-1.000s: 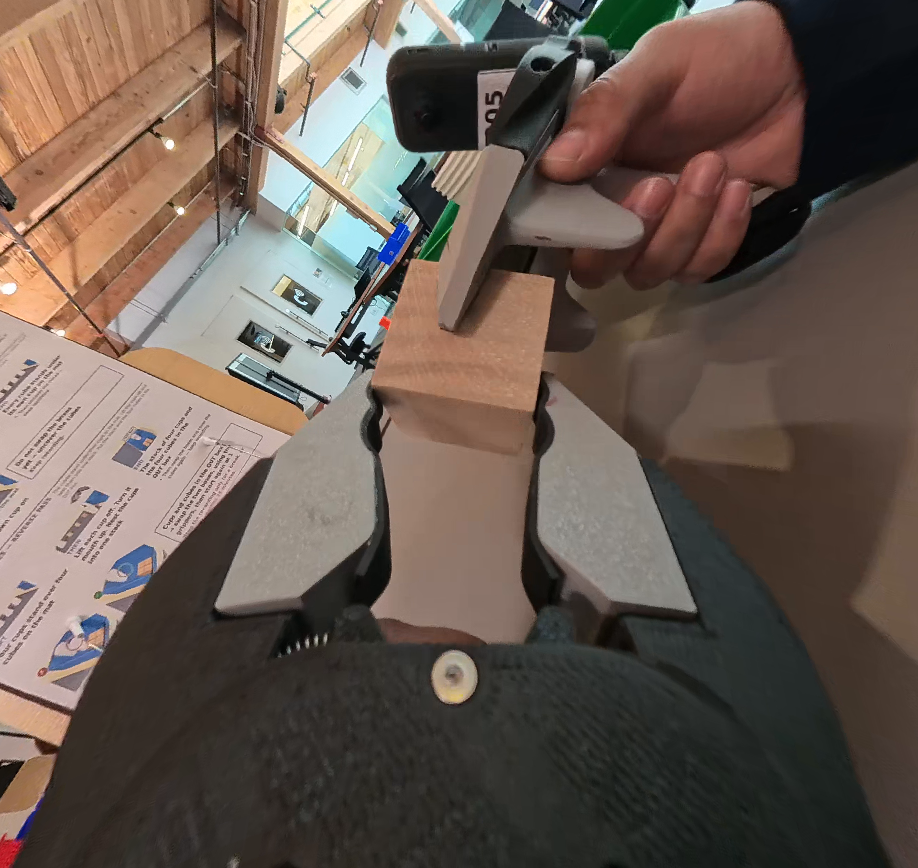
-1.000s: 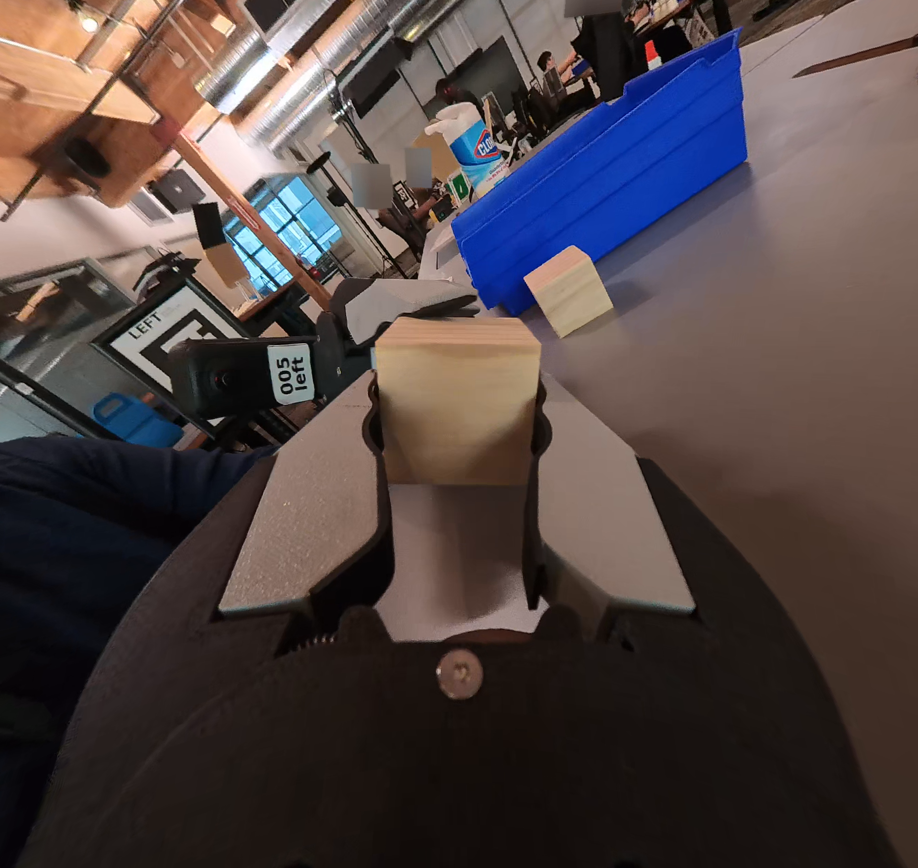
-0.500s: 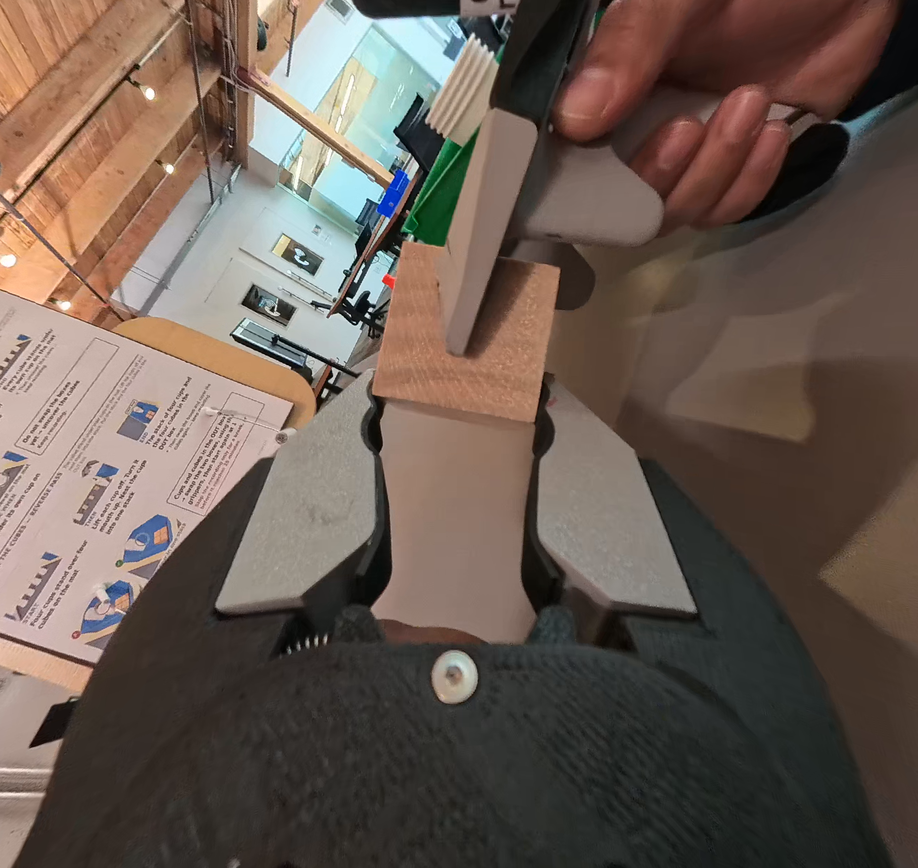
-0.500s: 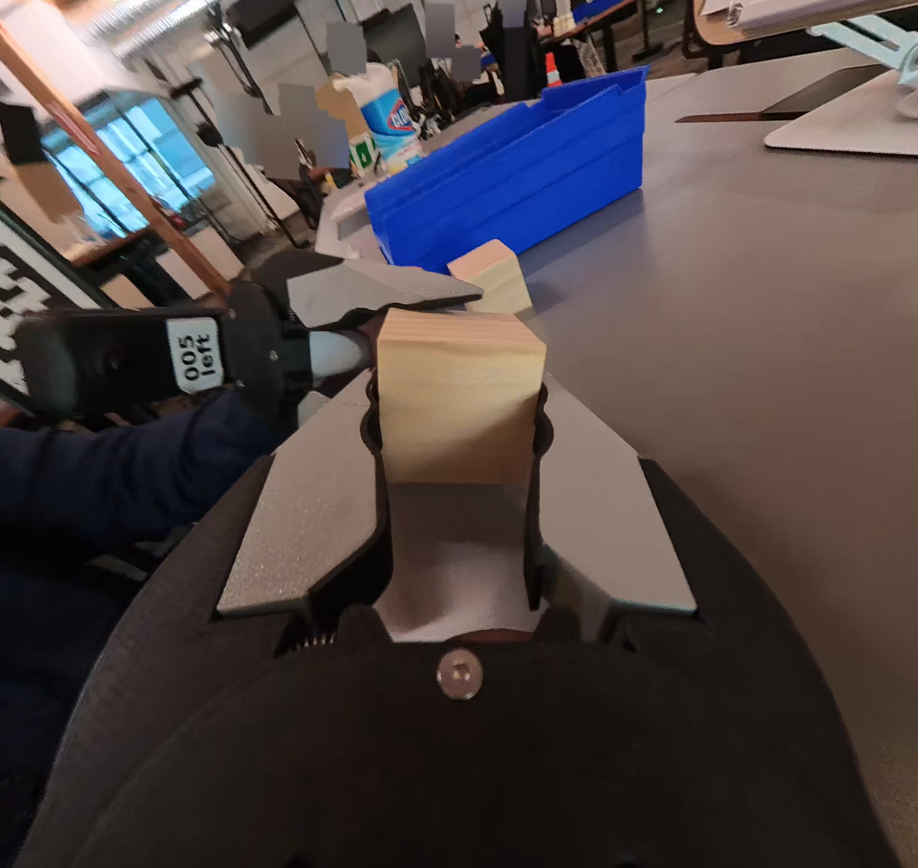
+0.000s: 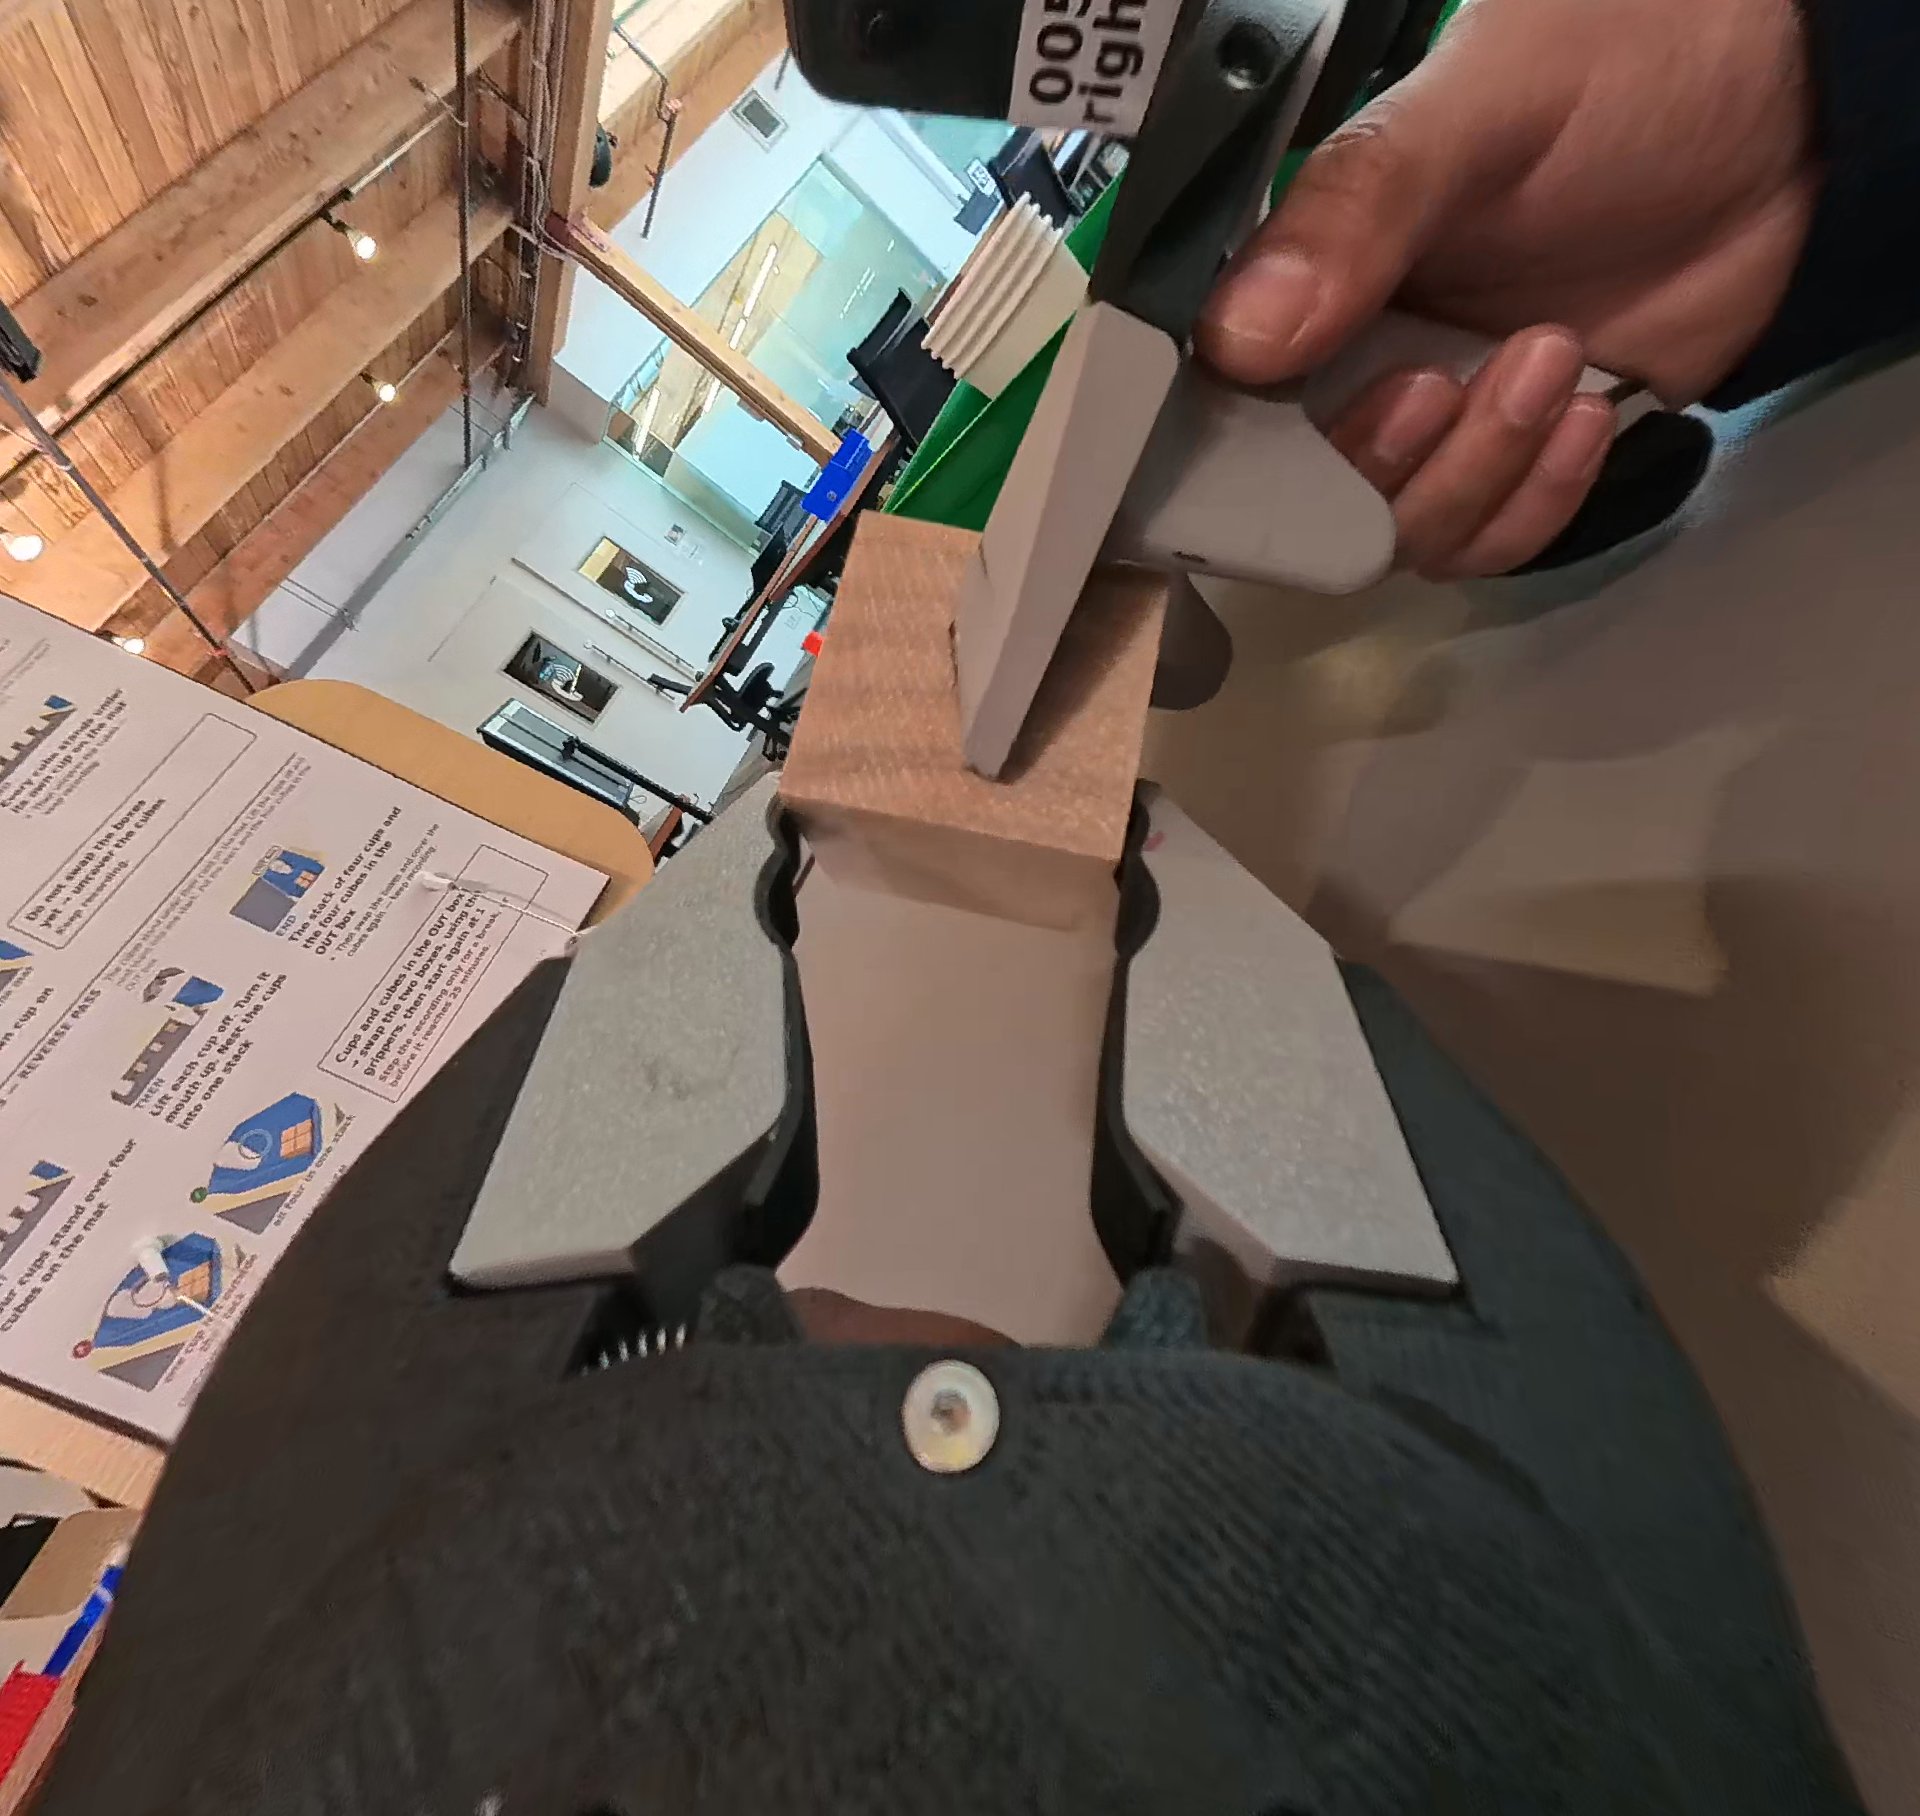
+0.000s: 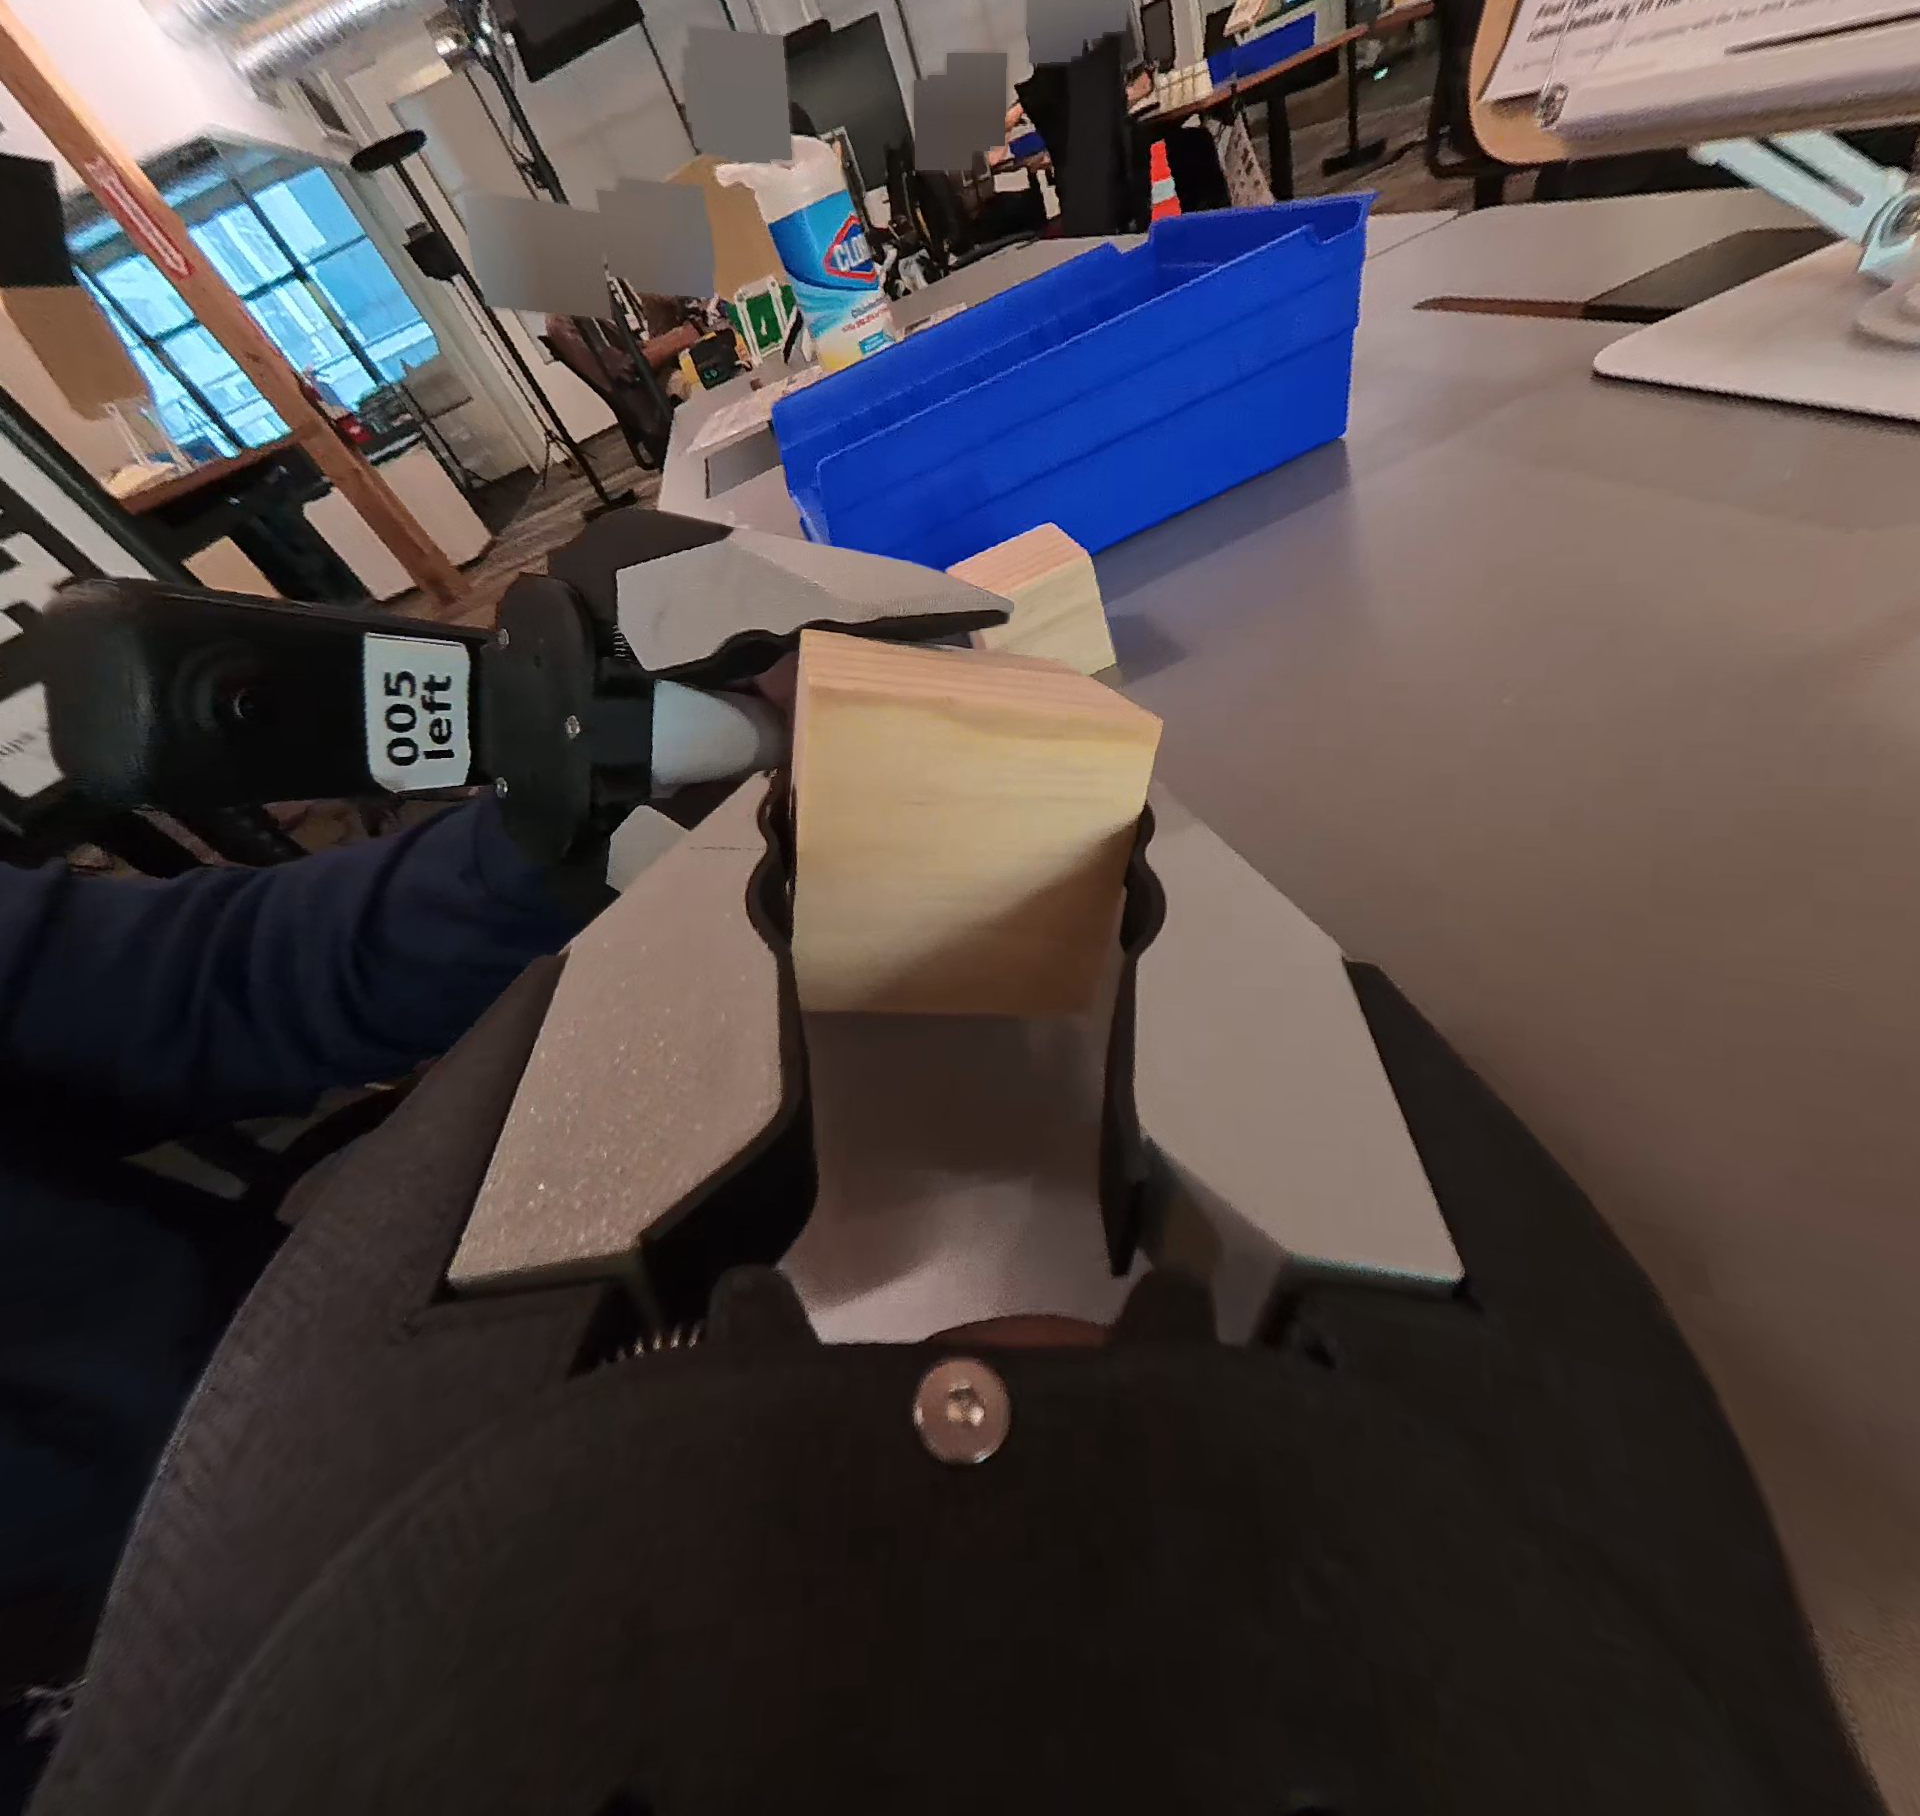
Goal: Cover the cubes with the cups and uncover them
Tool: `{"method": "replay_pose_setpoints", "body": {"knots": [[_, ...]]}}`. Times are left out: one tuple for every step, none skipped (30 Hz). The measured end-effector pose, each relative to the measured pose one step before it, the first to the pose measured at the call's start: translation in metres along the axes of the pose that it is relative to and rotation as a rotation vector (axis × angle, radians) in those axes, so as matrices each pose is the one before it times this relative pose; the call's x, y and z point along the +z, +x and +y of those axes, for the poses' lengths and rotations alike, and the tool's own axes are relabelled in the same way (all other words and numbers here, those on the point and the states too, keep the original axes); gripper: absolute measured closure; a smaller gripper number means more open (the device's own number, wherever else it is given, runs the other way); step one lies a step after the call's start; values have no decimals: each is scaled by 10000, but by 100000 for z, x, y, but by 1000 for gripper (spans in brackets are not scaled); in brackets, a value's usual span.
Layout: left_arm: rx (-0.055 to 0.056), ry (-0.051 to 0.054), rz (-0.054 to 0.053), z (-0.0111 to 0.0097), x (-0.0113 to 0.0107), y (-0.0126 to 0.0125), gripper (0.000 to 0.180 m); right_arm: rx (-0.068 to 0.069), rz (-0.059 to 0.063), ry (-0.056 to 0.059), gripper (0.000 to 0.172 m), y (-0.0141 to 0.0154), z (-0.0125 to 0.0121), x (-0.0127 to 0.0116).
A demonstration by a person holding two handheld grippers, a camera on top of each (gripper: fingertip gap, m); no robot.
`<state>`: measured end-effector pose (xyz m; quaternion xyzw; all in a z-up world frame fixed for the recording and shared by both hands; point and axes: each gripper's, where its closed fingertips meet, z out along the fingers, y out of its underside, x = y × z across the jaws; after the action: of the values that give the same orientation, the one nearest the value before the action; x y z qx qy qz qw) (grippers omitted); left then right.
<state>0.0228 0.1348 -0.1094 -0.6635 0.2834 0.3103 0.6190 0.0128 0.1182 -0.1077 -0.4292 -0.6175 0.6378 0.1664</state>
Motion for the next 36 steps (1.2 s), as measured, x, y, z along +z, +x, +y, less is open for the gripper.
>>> {"method": "replay_pose_setpoints", "body": {"knots": [[25, -28, -73, 90, 14, -86, 121, -200, 159, 50, 111, 106, -108, -52], [-10, -23, -62, 95, 8, -81, 121, -158, 149, 64, 111, 124, -118, -58], [-41, -25, -27, 73, 17, -69, 122, -163, 155, 77, 110, 142, -115, -85], [-111, 34, 73, -31, -3, 75, 122, -224, 147, 57, 110, 40, -74, -100], [-131, 112, 97, -192, -34, 115, 122, -301, 135, 66, 110, -58, -105, -145], [-70, 167, 41, -312, -80, 49, 121, -368, 95, 120, 110, -230, -185, -222], [-68, 198, 27, -372, -79, 57, 120, -352, 81, 141, 111, -329, -226, -297], [-79, 150, 72, -317, -70, 94, 119, -259, 151, 113, 111, -314, -205, -378], [-50, 58, 82, -191, -62, 104, 121, -195, 245, 88, 111, -254, -213, -461], [5, -16, 48, 2, -72, 42, 134, -210, 284, 112, 111, -254, -362, -655], [66, -22, -221, 51, -59, -361, 143, -228, 303, 119, 112, -217, -532, -847], [81, -60, -261, 97, -28, -450, 147, -242, 438, 78, 111, 59, -630, -1030], [18, -88, -134, 140, -1, -282, 150, -283, 709, -13, 112, 661, -647, -1208], [-6, -71, -53, 100, 12, -124, 154, -286, 947, -143, 112, 1345, -605, -1367], [-1, -20, -27, 20, -4, -44, 157, -233, 926, -287, 112, 1802, -470, -1425], [-13, 11, 35, -51, 6, 64, 157, -156, 796, -339, 112, 2065, -368, -1407], [-37, 21, 107, -52, 12, 196, 156, -91, 775, -232, 111, 2386, -408, -1392], [7, -15, 92, -19, 45, 202, 155, -15, 777, -151, 112, 2692, -384, -1277], [82, -32, 51, 7, 51, 185, 154, 106, 681, -244, 112, 2786, -127, -1049], [120, -38, 39, 26, 37, 184, 154, 200, 541, -428, 112, 2736, 265, -724], [112, -44, 58, 46, 35, 200, 154, 260, 410, -628, 111, 2546, 720, -395], [87, -51, 51, 57, 41, 166, 154, 298, 326, -808, 111, 2316, 1102, -126], [68, -41, -6, 38, 30, 49, 154, 196, 365, -813, 111, 2181, 1224, 93], [22, -29, -10, 57, 31, -6, 155, 92, 397, -849, 111, 2015, 1354, 272], [-33, -27, 21, 68, 13, 13, 155, 68, 351, -866, 111, 1720, 1395, 463], [-47, -27, 8, 69, 23, -23, 155, 97, 211, -854, 111, 1294, 1357, 665], [-31, -13, -16, 34, 12, -42, 155, 114, 17, -858, 111, 811, 1288, 847], [-7, -10, 4, 33, 24, 6, 155, 54, -65, -714, 111, 485, 1008, 966], [-1, -24, 38, 57, 24, 85, 155, 1, 16, -531, 111, 431, 673, 1047], [17, -57, 58, 118, 52, 137, 155, -46, 167, -470, 111, 516, 511, 1033], [31, -56, 35, 121, 64, 117, 155, -113, 301, -401, 111, 590, 356, 1004], [7, -56, 54, 144, 57, 126, 155, -149, 320, -348, 111, 484, 281, 957], [-17, -68, 60, 176, 59, 123, 155, -134, 207, -386, 110, 210, 351, 834], [-34, -64, 49, 165, 62, 83, 154, -90, 48, -387, 112, -111, 381, 630], [-40, -63, 37, 154, 41, 41, 154, 5, 61, -292, 111, -161, 240, 240], [-53, -78, -28, 169, 40, -91, 154, 24, 204, -46, 113, -41, -57, -252]]}}
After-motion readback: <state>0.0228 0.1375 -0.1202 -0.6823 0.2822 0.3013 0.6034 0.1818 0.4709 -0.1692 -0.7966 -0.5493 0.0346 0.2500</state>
